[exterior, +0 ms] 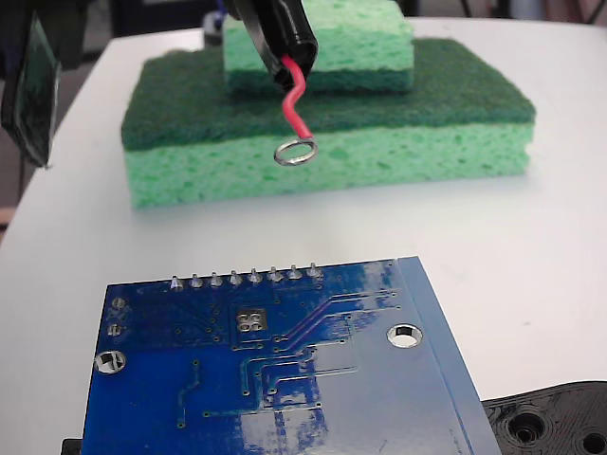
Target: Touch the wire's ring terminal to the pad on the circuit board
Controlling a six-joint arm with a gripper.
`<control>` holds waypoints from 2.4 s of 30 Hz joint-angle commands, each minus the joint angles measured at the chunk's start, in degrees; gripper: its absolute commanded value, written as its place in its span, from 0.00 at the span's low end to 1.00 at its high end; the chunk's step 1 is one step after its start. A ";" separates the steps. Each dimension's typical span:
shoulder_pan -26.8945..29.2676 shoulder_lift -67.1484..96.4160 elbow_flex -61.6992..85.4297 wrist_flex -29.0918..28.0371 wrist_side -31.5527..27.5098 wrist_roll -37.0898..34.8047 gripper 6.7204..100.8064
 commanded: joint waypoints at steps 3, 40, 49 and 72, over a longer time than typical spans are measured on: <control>-1.41 4.92 2.37 0.09 2.46 1.67 0.99; -16.61 64.25 43.68 0.44 23.91 19.78 0.99; -20.65 69.43 44.74 3.52 29.62 21.01 0.99; -30.15 69.43 46.58 6.15 39.73 24.17 0.99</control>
